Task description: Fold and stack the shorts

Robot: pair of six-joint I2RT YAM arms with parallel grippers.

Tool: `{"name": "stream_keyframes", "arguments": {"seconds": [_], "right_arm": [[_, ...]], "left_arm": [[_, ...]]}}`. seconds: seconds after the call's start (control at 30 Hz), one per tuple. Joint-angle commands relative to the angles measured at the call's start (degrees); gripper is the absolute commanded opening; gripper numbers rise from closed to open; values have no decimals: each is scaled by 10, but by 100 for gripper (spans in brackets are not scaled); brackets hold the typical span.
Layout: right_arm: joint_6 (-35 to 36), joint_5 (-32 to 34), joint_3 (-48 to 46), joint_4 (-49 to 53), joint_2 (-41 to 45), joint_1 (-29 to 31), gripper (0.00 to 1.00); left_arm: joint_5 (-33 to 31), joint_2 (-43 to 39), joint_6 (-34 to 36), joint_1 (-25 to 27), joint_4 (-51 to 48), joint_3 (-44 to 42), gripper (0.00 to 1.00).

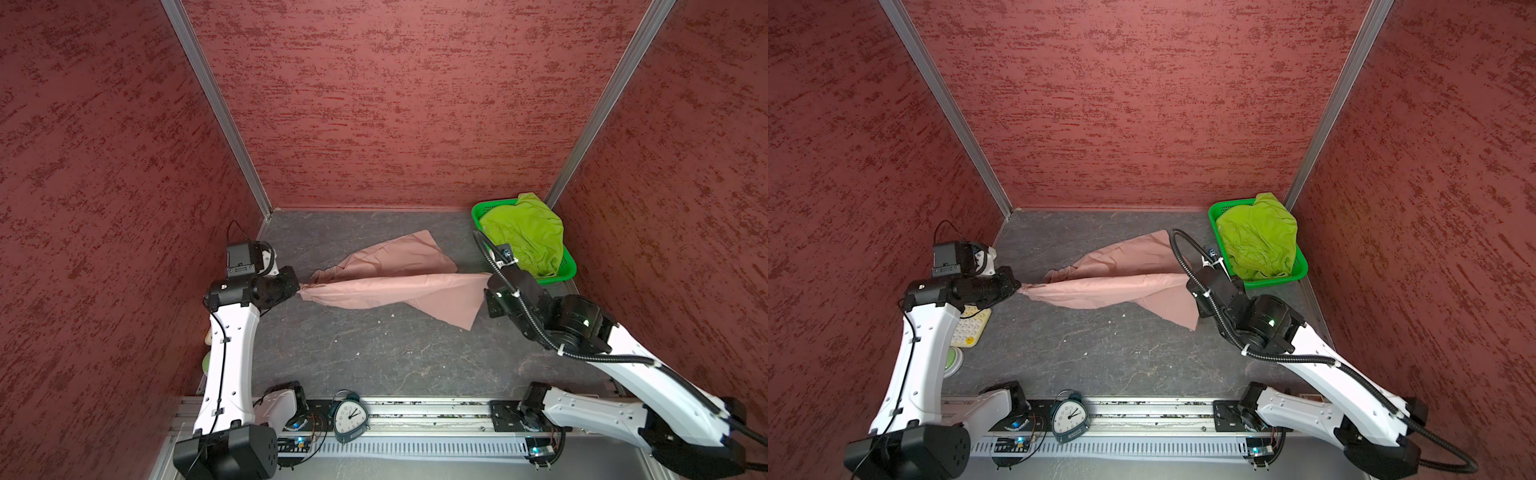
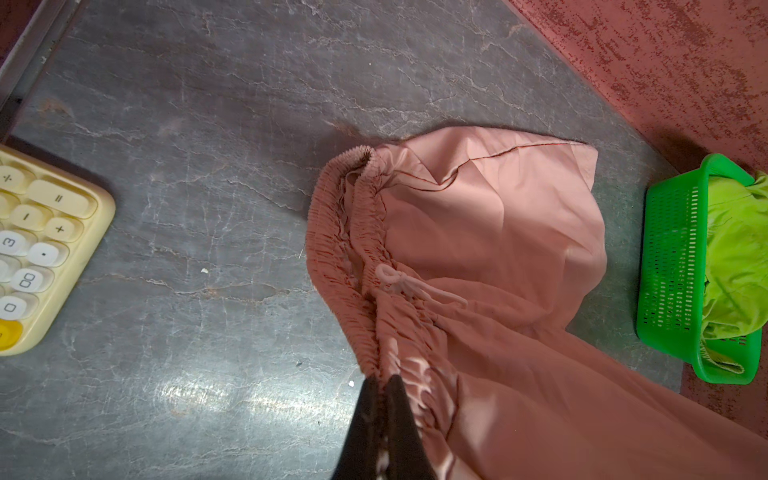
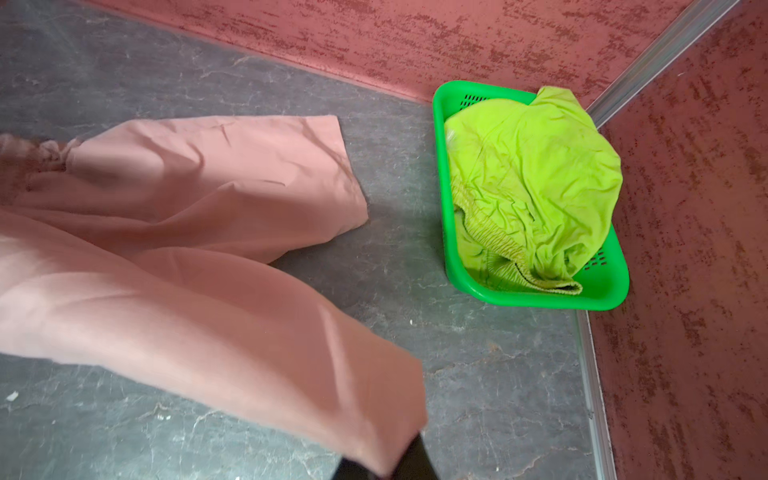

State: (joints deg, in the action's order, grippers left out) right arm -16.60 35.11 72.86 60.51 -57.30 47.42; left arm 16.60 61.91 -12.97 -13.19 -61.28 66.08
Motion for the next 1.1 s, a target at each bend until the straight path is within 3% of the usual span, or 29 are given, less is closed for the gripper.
{"name": "stream_keyframes", "arguments": {"seconds": [0.0, 0.13, 0.37, 0.8, 1.07], "right_arm": [[118, -73, 15, -97, -19, -63, 0], [166, -163, 32, -102, -100, -109, 0], [252, -243, 96, -74, -214, -148, 0], [327, -320, 280, -23, -432, -215, 0], [343, -307, 332, -19, -513, -242, 0]], "left_arm": [[-26, 33, 25, -13, 38, 24, 0], [-26, 80, 32, -17, 47, 45, 0], [-49, 165, 54, -25, 45, 104, 0], [-59, 363, 53, -25, 55, 229, 0], [-80, 481, 59, -17, 28, 330, 0]]}}
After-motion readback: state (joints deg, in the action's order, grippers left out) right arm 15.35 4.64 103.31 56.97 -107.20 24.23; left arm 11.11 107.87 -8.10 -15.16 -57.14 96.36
